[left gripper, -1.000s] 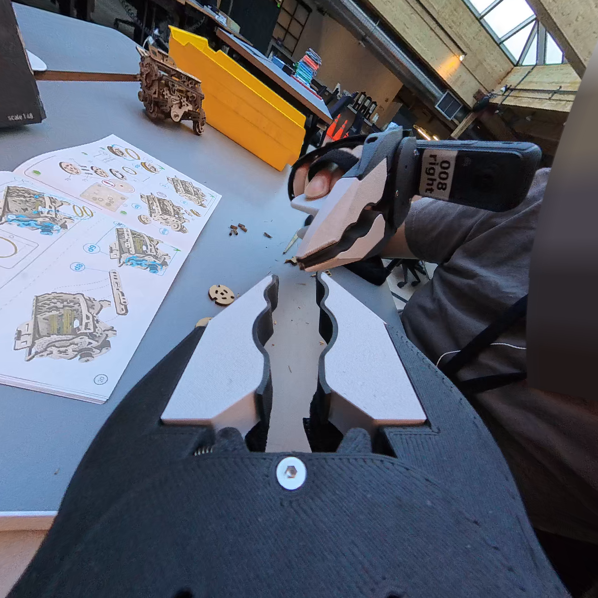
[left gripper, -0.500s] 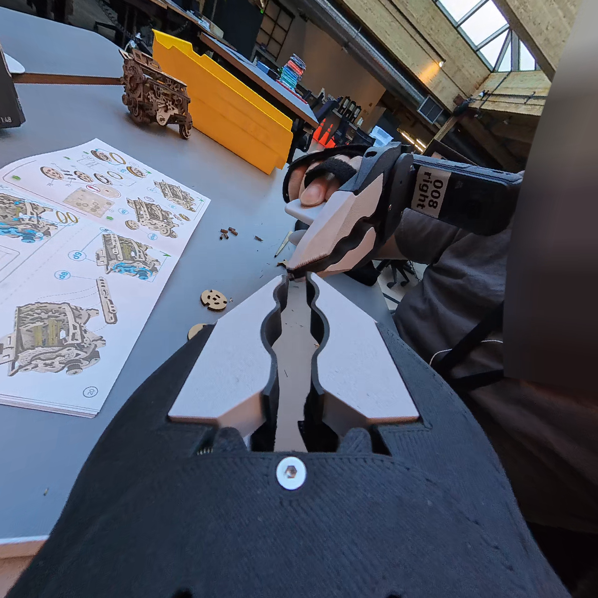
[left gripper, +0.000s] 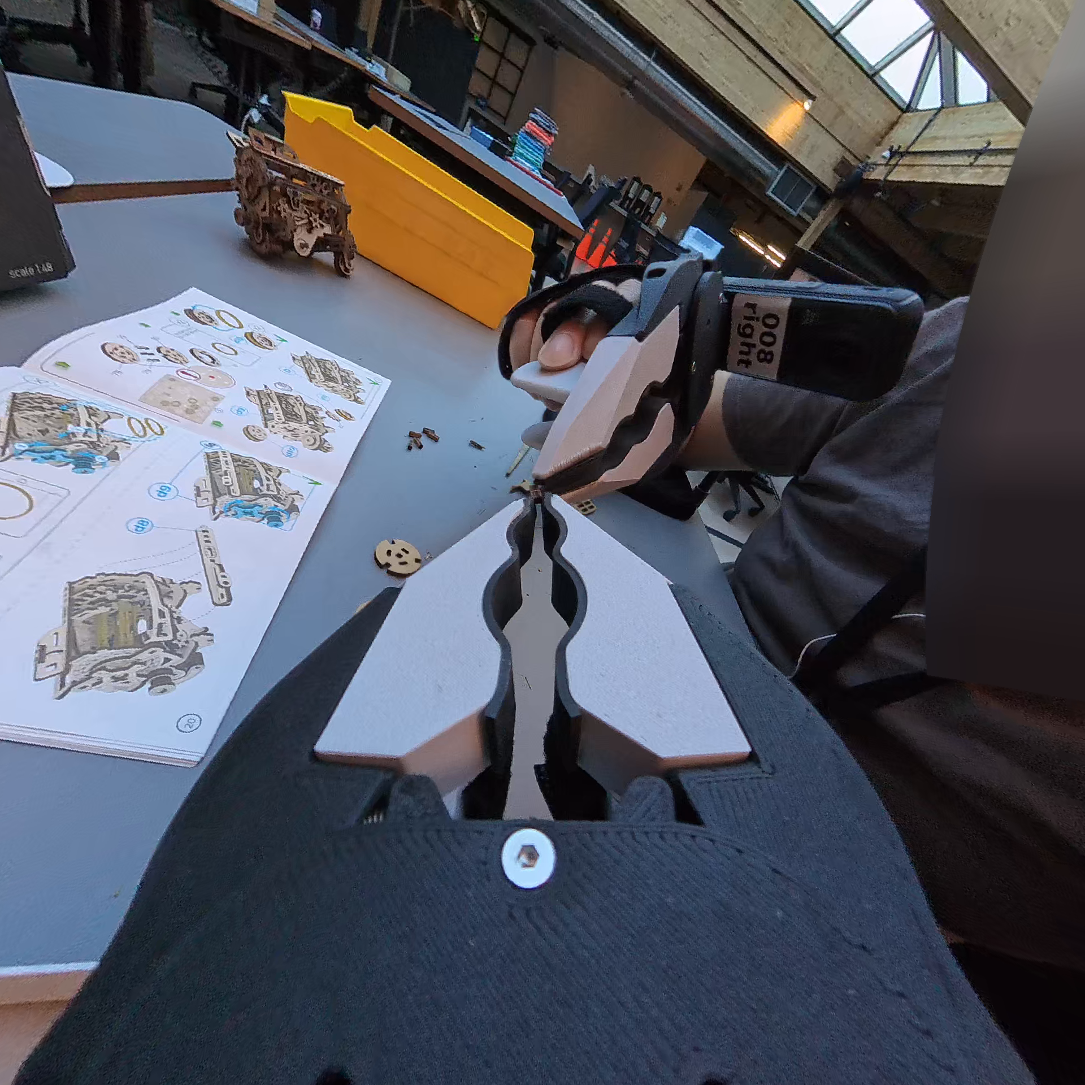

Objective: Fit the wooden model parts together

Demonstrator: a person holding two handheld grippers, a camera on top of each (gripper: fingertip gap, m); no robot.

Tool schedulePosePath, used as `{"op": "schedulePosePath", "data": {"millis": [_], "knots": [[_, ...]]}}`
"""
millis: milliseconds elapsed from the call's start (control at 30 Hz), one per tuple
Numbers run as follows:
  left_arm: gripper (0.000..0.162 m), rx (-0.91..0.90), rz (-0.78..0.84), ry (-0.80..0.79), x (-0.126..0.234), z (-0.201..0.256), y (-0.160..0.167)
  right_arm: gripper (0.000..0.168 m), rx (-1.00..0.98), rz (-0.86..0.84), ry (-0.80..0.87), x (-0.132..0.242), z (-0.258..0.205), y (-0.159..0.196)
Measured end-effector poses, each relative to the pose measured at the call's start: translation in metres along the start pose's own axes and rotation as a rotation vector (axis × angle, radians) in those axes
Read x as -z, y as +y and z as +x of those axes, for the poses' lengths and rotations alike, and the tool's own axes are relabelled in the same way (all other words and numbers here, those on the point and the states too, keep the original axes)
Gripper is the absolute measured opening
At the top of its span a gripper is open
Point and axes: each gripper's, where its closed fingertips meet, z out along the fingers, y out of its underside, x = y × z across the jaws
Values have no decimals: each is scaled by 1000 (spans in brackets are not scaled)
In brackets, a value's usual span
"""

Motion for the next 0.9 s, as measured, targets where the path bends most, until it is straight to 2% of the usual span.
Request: {"op": "schedulePosePath", "data": {"millis": [133,267,367,467,900], "knots": [[1,-43,43,-12,5,1,-8,12,-241,133,-62,11,11,-10],[1,-152,61,-37,5,7,-13,11,-723,281,-259,13,17,-13],[0,-199,64,-32,4,13,-15,12,-957,360,-367,12,19,-13],[0,-205,62,-20,3,15,-14,11,-1037,397,-400,12,22,-12],[0,-242,56,-23,2,19,-14,1,-1069,402,-451,9,13,-17]]}}
